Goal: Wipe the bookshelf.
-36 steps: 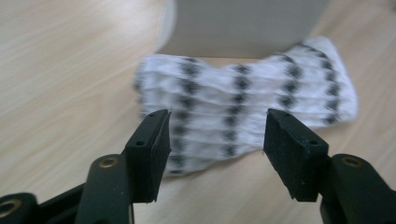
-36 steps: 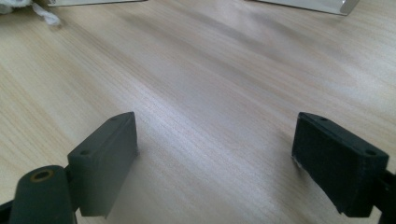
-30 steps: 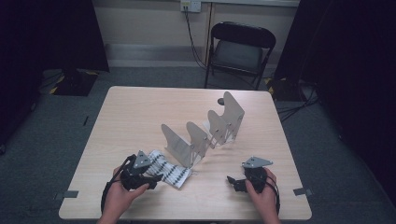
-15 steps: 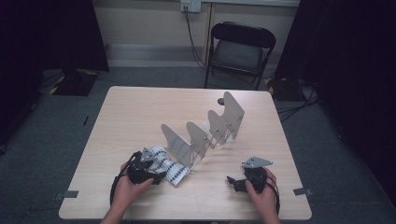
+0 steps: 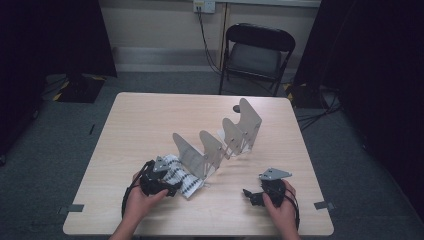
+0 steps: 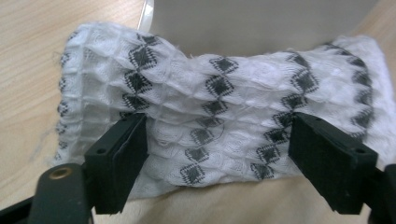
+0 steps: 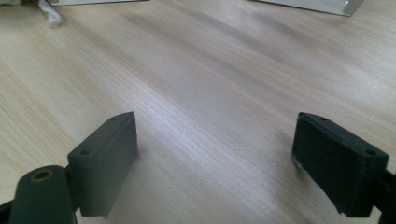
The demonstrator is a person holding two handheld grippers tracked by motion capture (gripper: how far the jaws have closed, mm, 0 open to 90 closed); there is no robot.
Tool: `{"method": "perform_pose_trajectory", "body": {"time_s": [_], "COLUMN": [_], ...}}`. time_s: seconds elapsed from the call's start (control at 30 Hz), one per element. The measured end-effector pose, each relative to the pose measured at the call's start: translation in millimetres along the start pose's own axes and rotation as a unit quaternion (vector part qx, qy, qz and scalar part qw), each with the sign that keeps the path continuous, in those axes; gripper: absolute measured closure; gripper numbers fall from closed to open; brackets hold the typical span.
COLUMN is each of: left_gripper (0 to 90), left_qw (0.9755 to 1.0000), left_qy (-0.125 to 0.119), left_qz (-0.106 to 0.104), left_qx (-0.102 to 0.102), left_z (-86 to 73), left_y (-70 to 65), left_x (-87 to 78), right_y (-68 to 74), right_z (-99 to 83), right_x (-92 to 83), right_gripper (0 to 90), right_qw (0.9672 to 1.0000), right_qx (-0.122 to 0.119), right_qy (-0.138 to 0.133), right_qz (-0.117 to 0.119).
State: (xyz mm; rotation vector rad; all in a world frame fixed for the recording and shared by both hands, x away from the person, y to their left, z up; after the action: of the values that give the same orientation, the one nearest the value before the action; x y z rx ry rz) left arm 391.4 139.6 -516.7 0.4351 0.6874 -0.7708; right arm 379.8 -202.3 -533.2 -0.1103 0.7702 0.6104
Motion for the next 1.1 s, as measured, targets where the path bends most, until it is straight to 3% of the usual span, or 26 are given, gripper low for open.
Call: {"method": "perform_pose_trajectory", "body": {"time_s": [0.13, 0.43, 0.5, 0.77, 0.87, 1.0, 1.1], "left_gripper": [18.7, 16.6, 17.1, 23.6, 40.1, 64.2, 75.8], "left_qw": [0.9997, 0.9999, 0.9999, 0.9999, 0.9996, 0.9996, 0.9997], "left_qy": [-0.012, -0.002, 0.0, -0.005, -0.002, 0.004, 0.011], "left_qz": [-0.01, -0.013, -0.01, -0.007, -0.016, -0.023, -0.021], "left_qx": [0.017, 0.005, 0.013, 0.01, 0.022, 0.015, 0.008], "left_z": [6.2, -1.0, -1.4, -1.7, 0.2, 3.9, 4.4], "left_y": [-2.9, -6.4, -6.6, -8.5, -10.7, -16.3, -17.9], "left_x": [0.4, 16.5, 16.6, 14.6, 11.6, 10.5, 9.7], "right_y": [0.1, 0.1, 0.1, 0.1, 0.1, 0.1, 0.2], "right_z": [0.0, 0.0, 0.0, 0.0, 0.0, 0.0, 0.0], "right_x": [0.0, 0.0, 0.0, 0.0, 0.0, 0.0, 0.0], "right_gripper": [13.4, 13.4, 13.4, 13.4, 13.4, 13.4, 13.4], "right_qw": [1.0, 1.0, 1.0, 1.0, 1.0, 1.0, 1.0], "right_qx": [0.0, 0.0, 0.0, 0.0, 0.0, 0.0, 0.0], "right_qy": [0.0, 0.0, 0.0, 0.0, 0.0, 0.0, 0.0], "right_qz": [0.0, 0.0, 0.0, 0.0, 0.0, 0.0, 0.0]}}
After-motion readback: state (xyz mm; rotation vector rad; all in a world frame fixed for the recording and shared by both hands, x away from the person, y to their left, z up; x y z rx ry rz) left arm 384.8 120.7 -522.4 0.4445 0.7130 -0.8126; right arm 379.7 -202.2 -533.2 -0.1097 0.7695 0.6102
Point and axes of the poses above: each handheld gripper's, and its own axes: x roughly forward along the jaws, z roughly out of its top, y roughly to its left, the point moved 5 cm from there along x, roughly forward along the jaws, and after that the axes turned 10 degrees about x, right-handed, at the moved point
